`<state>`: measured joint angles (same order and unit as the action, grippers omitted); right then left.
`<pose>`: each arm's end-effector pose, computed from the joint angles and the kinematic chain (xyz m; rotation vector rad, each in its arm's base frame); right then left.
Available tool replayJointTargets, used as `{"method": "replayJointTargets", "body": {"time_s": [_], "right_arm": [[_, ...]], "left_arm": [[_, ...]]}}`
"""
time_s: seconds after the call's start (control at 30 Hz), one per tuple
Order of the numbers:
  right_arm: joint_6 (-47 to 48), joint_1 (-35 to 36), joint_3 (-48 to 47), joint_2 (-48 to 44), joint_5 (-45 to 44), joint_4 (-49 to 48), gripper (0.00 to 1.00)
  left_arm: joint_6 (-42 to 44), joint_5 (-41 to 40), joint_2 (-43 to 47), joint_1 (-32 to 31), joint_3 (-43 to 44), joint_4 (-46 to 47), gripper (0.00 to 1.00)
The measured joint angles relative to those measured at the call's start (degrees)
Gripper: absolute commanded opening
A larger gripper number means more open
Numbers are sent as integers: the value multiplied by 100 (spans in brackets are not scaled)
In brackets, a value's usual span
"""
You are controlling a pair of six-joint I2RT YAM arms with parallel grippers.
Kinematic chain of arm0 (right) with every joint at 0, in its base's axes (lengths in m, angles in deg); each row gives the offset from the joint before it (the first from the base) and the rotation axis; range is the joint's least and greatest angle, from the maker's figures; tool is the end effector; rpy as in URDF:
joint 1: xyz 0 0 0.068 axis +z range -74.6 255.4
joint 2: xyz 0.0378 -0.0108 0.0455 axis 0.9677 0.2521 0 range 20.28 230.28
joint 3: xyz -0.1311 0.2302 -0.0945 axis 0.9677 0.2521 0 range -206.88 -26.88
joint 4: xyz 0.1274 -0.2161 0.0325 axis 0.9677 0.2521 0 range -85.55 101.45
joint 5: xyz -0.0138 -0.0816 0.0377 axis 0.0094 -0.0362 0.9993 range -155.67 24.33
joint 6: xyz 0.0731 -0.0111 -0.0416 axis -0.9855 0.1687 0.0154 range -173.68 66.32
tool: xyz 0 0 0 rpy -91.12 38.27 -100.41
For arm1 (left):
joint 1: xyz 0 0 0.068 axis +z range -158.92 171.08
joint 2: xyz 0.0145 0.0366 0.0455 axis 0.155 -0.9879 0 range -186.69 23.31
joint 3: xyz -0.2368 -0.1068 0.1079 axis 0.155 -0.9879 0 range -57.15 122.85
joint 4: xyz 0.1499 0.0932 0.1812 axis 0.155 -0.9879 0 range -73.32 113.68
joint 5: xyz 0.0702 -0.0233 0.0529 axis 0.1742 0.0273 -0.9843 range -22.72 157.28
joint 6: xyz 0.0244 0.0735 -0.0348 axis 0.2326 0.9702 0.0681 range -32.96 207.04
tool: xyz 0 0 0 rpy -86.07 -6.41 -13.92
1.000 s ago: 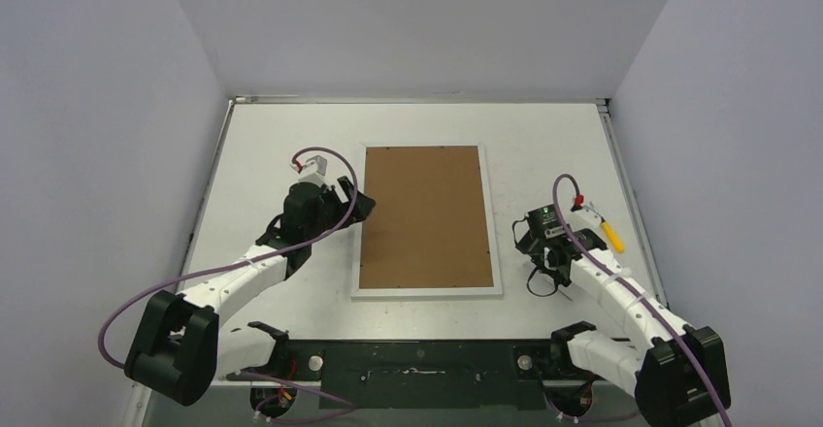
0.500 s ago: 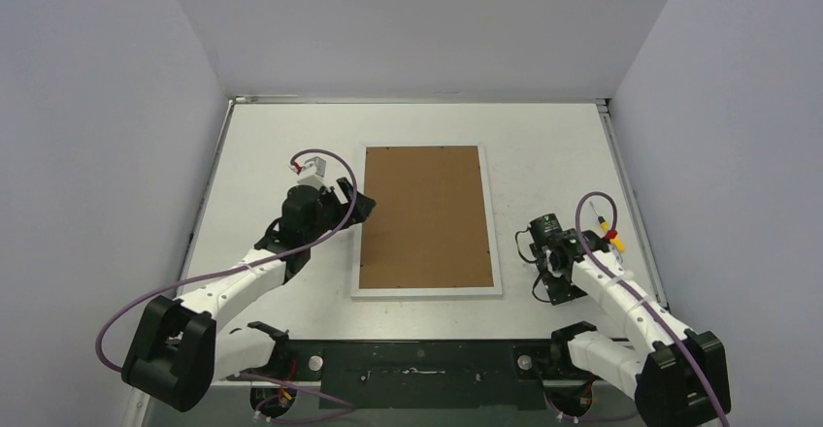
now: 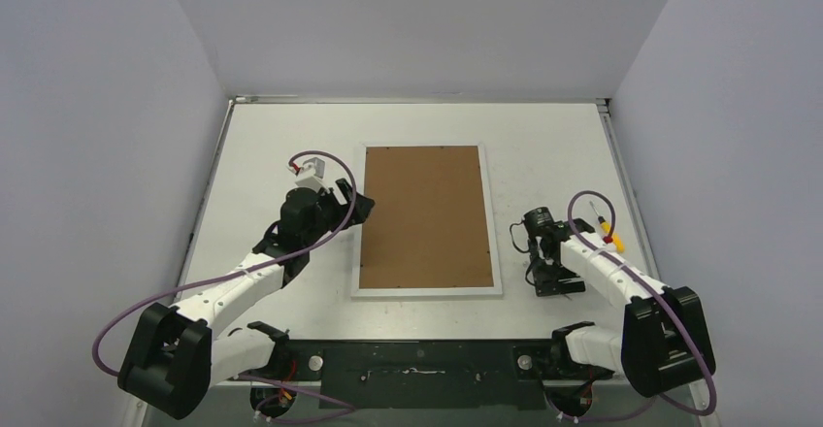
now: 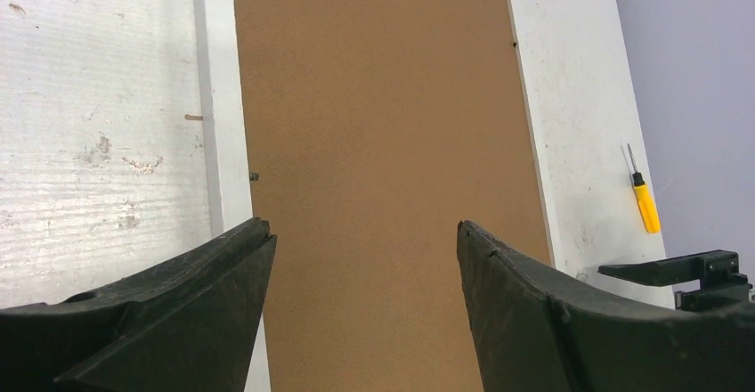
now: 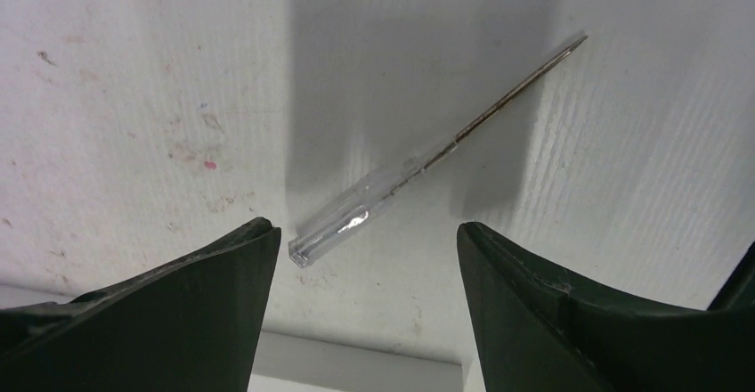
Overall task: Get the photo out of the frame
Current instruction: Pick up the screwdriver from the center of the board.
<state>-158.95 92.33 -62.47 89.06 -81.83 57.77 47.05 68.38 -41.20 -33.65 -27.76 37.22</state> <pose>0.1596 0.0268 0.1435 2.0039 2.0449 -0.1200 0.2431 -0.1135 0.2183 -0.2559 2.0097 -0.7537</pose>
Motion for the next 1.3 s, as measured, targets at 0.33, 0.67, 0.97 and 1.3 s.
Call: {"method": "replayJointTargets", "body": {"time_s": [0.33, 0.67, 0.97, 1.3], "right_arm": [[-26, -658, -44, 149, -68, -234, 69], [306, -750, -105, 592, 105, -350, 42], [586, -758, -273, 754, 155, -398, 5], [2518, -763, -1233, 739, -90, -476, 5]], "left_arm": [[0, -24, 4, -11, -2, 2, 73], [0, -96, 2, -20, -2, -2, 73], [15, -205, -11, -28, -2, -4, 73], [179, -46, -234, -31, -2, 11, 71]]}}
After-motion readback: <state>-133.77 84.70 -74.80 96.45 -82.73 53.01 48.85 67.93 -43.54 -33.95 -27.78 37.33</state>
